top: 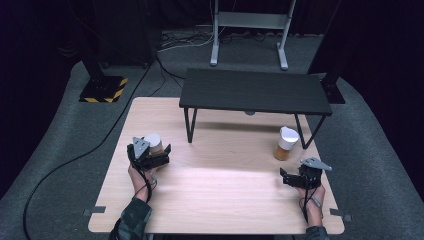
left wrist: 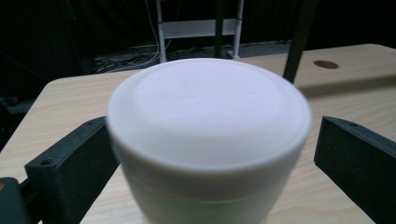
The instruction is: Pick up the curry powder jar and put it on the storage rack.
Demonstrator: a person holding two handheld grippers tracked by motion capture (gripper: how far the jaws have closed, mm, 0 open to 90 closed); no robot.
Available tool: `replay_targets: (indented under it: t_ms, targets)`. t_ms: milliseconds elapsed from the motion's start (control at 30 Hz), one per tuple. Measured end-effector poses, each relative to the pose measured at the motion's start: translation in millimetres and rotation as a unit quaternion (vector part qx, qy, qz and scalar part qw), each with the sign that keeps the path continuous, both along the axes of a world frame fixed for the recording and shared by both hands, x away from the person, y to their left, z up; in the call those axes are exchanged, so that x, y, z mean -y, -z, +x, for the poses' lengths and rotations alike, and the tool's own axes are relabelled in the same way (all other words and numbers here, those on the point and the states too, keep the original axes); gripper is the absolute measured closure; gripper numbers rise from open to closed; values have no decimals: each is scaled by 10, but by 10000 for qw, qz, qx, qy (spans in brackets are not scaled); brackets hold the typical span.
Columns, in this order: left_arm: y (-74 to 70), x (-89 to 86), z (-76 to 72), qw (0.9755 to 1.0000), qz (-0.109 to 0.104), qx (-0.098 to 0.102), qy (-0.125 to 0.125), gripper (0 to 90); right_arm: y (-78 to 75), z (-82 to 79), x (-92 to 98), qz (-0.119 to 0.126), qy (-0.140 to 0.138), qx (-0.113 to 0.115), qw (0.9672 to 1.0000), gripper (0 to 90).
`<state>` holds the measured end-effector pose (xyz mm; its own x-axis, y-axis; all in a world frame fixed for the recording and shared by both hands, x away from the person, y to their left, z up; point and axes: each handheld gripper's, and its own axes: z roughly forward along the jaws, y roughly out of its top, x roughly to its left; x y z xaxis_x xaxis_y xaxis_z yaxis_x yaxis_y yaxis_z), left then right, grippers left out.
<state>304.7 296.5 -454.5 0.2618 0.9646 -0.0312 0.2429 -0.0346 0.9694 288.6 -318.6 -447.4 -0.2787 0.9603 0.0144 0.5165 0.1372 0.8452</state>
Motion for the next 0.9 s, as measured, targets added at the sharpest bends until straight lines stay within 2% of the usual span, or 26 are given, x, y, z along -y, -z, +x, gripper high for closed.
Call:
replay_targets:
  t_ms: [33,67,133,233,267,367,900]
  targets:
    - [30,-16,-23,9999,-75,110,11,11,0,-1,-1,0,5,3,10000,0]
    - [35,-5,-44,9998,-86,176,-39,63,1,-3,-5,-8,11,6,10000,0]
    - [37,-15,-53,9997,-71,228,16,140,-2,0,-13,-37,1,0,10000,0]
    - [-2,14,-37,10000,33,87,3,243,-4,3,-14,-49,-10,-6,10000,0]
    - [-6,19,-28,10000,40,41,-15,253,-4,4,-13,-42,-9,-9,10000,0]
    - [10,-4,-26,10000,-8,55,-28,327,-2,-2,-17,-45,7,5,10000,0]
    - [-91,-87,-11,9997,96,-80,198,334,3,3,10,23,-3,9,10000,0]
